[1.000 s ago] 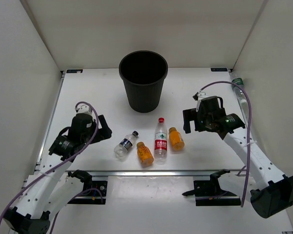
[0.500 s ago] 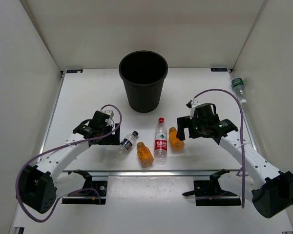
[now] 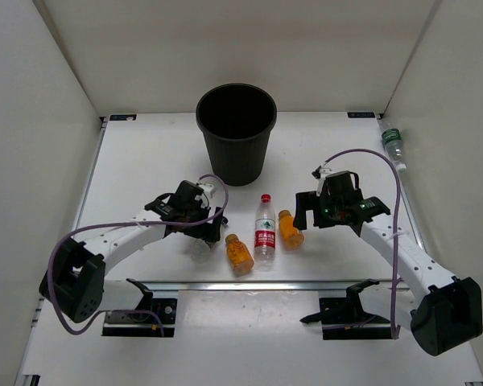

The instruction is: Put the plastic bottles in the bin

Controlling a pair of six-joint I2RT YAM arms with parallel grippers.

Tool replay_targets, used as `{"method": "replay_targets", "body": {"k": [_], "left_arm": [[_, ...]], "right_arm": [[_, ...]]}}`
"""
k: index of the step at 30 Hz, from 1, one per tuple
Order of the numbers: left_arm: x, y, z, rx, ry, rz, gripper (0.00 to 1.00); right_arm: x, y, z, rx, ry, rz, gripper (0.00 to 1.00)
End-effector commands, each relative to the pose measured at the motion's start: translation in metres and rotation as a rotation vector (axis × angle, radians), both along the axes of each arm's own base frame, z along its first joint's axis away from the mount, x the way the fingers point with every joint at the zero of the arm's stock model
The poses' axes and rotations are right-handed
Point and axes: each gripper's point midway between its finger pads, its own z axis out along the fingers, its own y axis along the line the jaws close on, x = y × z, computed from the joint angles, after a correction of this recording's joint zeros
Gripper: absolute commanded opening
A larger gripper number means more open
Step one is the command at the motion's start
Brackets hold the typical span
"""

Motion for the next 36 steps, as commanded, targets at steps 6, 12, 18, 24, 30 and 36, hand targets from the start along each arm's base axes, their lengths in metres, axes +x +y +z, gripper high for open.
{"method": "replay_targets", "body": {"k": [6, 12, 18, 24, 30, 36], "left_arm": [[0.026, -0.002, -0.003, 0.029, -0.083, 0.071, 0.63], [0.027, -0.002, -0.012, 0.088, -0.073, 0.029, 0.69], [0.019, -0.008, -0.036, 0.117, -0.013, 0.024, 0.72], [0.034, -0.008, -0.013, 0.127, -0.079, 0.073, 0.54], [0.080, -0.017, 0.121, -0.023, -0.356, 0.162, 0.39], [0.129, -0.033, 0.278, -0.250, -0.734, 0.217, 0.38]], "right_arm": [[0.000, -0.001, -0.009, 0.024, -0.005, -0.029, 0.98], [0.003, -0.008, -0.010, 0.019, -0.007, -0.053, 0.98], [0.005, -0.014, -0.008, 0.009, -0.020, -0.067, 0.98], [0.003, -0.018, -0.004, 0.013, -0.040, -0.082, 0.97], [0.001, -0.013, -0.004, -0.031, -0.068, -0.050, 0.98], [0.012, 0.004, -0.007, -0.042, -0.093, 0.010, 0.98]]}}
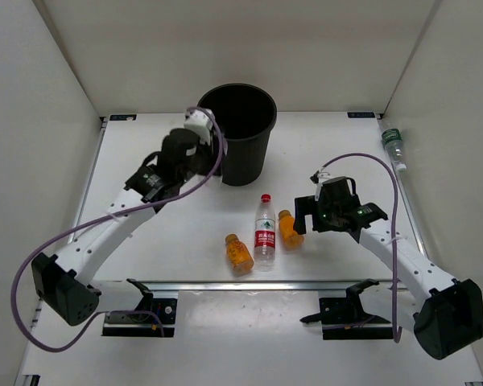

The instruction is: Put the plastic bottles in the bin

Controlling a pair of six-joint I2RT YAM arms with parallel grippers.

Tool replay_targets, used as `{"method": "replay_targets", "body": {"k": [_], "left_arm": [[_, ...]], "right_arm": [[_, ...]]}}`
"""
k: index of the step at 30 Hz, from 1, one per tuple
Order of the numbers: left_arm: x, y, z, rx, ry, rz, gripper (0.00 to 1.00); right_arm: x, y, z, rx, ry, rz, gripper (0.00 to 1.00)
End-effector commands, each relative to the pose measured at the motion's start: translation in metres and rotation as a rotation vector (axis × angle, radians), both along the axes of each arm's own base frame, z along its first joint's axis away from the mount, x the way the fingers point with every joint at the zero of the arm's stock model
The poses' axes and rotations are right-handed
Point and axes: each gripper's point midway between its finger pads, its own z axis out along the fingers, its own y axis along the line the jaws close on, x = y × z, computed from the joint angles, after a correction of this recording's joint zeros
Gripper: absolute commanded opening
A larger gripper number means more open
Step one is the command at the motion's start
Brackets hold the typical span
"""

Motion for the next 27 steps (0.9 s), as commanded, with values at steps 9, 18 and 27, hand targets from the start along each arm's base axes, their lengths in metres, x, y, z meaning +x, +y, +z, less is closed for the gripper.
{"method": "replay_targets", "body": {"k": [9, 18, 27], "left_arm": [[0.119, -0.048, 0.144, -0.166, -0.417, 0.086, 0.49], [0.173, -0.072, 0.143, -0.118, -0.362, 0.131, 0.78], [0.130, -0.067, 0.174, -0.131, -0.380, 0.060, 0.99]], "right_arm": [[0.023, 0.024, -0.014, 0.022, -0.015, 0.036, 0.98], [0.023, 0.025, -0.038, -0.005, 0.044, 0.013, 0.93], [0.038, 0.045, -0.039, 0.016, -0.092, 0.080, 0.97]]}}
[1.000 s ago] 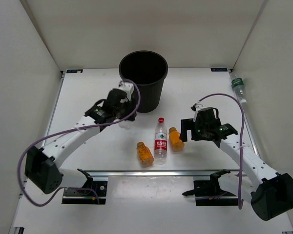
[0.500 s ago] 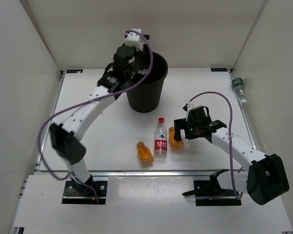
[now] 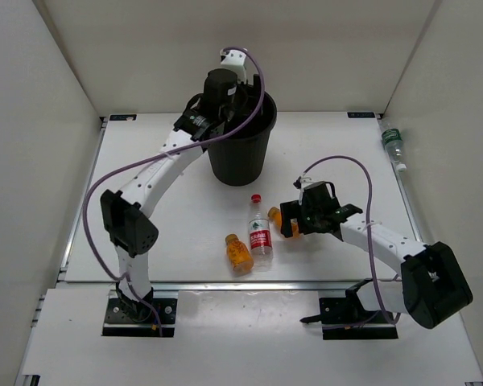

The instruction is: Put the plastic bottles in the bin

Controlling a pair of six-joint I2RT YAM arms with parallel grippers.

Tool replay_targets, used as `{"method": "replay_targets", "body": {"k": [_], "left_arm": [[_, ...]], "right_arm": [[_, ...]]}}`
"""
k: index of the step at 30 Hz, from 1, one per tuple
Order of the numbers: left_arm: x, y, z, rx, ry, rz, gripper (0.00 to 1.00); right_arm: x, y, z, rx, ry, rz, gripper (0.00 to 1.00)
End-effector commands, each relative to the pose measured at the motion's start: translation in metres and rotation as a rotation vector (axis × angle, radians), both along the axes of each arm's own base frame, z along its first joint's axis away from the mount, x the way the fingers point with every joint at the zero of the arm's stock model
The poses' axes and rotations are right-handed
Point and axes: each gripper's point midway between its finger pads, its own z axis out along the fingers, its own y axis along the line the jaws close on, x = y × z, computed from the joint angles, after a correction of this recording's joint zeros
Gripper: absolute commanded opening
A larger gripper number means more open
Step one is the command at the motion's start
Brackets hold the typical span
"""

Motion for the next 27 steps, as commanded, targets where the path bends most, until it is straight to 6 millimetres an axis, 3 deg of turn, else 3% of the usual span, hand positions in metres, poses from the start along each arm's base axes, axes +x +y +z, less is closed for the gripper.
{"method": "replay_targets", "body": {"k": [1, 2, 3, 4, 5, 6, 7, 9, 14, 16, 19, 23, 27], "left_arm": [[-0.046, 0.018, 0.079, -0.068, -0.099, -0.035, 0.99], [-0.057, 0.026, 0.083, -0.069, -0.099, -0.036, 0.99], [-0.065, 0.026, 0.064, -0.056, -0.051, -0.044, 0.99], [-0.080, 0.035, 0.072, -0.073, -0.053, -0.054, 0.99], [-0.098, 0.043, 0.063, -0.078, -0.022, -0.073, 0.99], [-0.105, 0.046, 0.026, -0.068, 0.055, -0.078, 0.99], [-0.124, 0.054, 0.037, -0.101, 0.028, -0.099, 0.98], [-0.159, 0.070, -0.008, -0.107, 0.100, -0.124, 0.99], [-0.215, 0.109, -0.100, -0.097, 0.325, -0.106, 0.98], [-0.239, 0.125, -0.134, -0.068, 0.408, -0.091, 0.99], [-0.262, 0.151, -0.167, -0.012, 0.497, -0.031, 0.99], [-0.281, 0.171, -0.189, -0.035, 0.552, 0.008, 0.99], [-0.286, 0.186, -0.184, -0.089, 0.522, 0.051, 0.98]], "right_arm": [[0.030, 0.016, 0.017, 0.032, -0.157, 0.029, 0.97], [0.034, 0.018, 0.018, 0.037, -0.176, 0.040, 0.97], [0.037, 0.018, 0.018, 0.040, -0.188, 0.040, 0.98], [0.040, 0.019, 0.016, 0.052, -0.185, 0.044, 0.98], [0.043, 0.019, 0.014, 0.047, -0.202, 0.060, 0.98], [0.044, 0.020, 0.013, 0.042, -0.213, 0.081, 0.99], [0.047, 0.020, 0.013, 0.034, -0.238, 0.098, 0.99], [0.051, 0.021, 0.013, 0.032, -0.265, 0.144, 0.99], [0.056, 0.017, 0.018, 0.051, -0.291, 0.252, 0.99], [0.054, 0.015, 0.024, 0.060, -0.317, 0.292, 0.99], [0.053, 0.018, 0.043, 0.032, -0.402, 0.374, 0.99], [0.055, 0.022, 0.053, 0.045, -0.454, 0.443, 1.00], [0.064, 0.035, 0.046, 0.018, -0.442, 0.524, 0.99]]}}
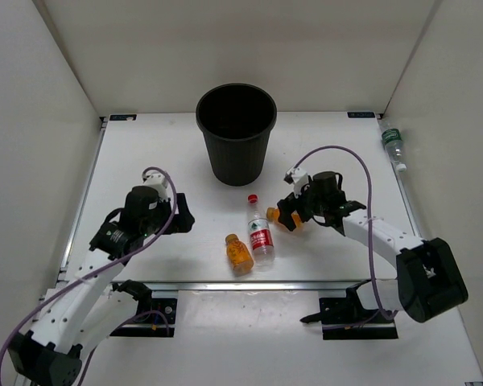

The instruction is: Put the plastic bottles in the bin

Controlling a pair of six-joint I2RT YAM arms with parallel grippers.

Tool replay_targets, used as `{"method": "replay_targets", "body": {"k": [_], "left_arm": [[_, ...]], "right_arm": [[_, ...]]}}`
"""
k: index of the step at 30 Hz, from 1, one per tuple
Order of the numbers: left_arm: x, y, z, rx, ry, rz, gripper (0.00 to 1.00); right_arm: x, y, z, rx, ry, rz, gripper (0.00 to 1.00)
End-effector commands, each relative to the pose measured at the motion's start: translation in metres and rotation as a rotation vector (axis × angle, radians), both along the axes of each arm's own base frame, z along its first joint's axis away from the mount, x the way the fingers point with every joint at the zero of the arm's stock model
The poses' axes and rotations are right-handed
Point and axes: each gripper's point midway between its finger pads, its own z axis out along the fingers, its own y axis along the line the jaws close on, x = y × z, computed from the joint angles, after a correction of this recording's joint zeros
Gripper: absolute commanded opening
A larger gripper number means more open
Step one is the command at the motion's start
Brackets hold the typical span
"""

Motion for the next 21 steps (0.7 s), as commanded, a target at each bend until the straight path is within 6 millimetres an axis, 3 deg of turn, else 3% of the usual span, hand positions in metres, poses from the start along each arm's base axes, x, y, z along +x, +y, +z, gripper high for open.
{"method": "replay_targets", "body": {"k": [1, 7, 10, 14, 17, 19, 21], "left_arm": [[-0.008, 0.002, 0.011, -0.067, -0.026, 0.004, 0.99], [-0.022, 0.007, 0.005, -0.070, -0.013, 0.028, 0.99], [-0.023, 0.011, -0.001, -0.077, -0.019, 0.047, 0.99], [-0.023, 0.010, -0.005, -0.085, 0.000, 0.056, 0.99], [-0.023, 0.005, -0.005, -0.091, 0.009, 0.042, 0.99], [-0.021, 0.003, -0.005, -0.097, 0.007, 0.042, 0.98], [-0.022, -0.001, -0.004, -0.115, 0.014, 0.026, 0.99]], "right_arm": [[0.017, 0.017, 0.005, -0.039, -0.045, 0.108, 0.99], [0.019, 0.007, -0.026, -0.205, 0.049, 0.069, 0.97], [0.012, 0.000, -0.040, -0.245, 0.065, 0.030, 0.85], [0.008, 0.003, -0.036, -0.228, 0.035, -0.016, 0.61], [0.014, 0.003, -0.014, -0.242, -0.036, -0.039, 0.43], [0.020, 0.000, 0.006, -0.271, -0.106, -0.055, 0.40], [0.040, 0.001, 0.059, -0.249, -0.228, -0.109, 0.40]]}}
